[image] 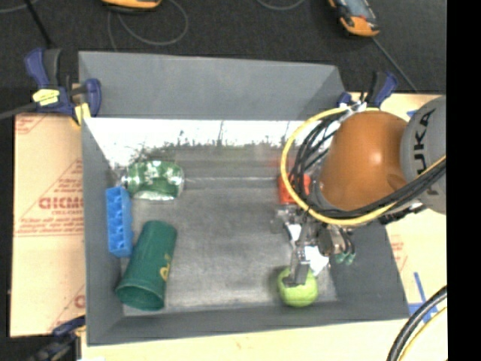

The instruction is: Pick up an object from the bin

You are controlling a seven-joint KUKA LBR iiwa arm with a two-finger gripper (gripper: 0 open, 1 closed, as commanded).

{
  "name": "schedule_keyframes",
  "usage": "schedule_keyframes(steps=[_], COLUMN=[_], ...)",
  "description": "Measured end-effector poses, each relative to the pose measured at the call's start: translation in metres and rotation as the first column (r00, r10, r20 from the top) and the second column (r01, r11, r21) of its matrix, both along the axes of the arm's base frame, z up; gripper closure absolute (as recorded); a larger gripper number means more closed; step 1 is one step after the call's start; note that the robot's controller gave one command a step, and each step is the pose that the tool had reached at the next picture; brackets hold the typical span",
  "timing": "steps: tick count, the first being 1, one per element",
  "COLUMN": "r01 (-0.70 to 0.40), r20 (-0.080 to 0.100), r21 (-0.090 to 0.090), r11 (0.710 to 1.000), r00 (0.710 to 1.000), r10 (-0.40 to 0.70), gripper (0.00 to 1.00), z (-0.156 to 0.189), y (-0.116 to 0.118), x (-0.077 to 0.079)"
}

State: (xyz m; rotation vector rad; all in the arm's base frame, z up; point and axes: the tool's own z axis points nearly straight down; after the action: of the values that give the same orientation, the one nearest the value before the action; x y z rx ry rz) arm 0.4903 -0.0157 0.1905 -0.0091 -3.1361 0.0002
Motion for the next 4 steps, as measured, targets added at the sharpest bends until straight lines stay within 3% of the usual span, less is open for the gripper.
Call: schedule_keyframes(steps=[1, 2, 3, 4], r01=[-0.001, -0.088, 0.005, 0.202], r20=[0.008, 0.012, 0.008, 0.006], r21=[-0.001, 0.0, 0.0, 0.001], r11=[1.0, 0.996, 1.0, 0.979], r00=[1.0, 0.996, 1.0, 0.979], r10=[0.001, 0.088, -0.005, -0.202], gripper=[0.0, 0.0, 0.0, 0.0], z=[0.004, -0.022, -0.047, -0.067], y=[0.0, -0.033, -0.057, -0.044], x=[0.002, -0.004, -0.012, -0.015])
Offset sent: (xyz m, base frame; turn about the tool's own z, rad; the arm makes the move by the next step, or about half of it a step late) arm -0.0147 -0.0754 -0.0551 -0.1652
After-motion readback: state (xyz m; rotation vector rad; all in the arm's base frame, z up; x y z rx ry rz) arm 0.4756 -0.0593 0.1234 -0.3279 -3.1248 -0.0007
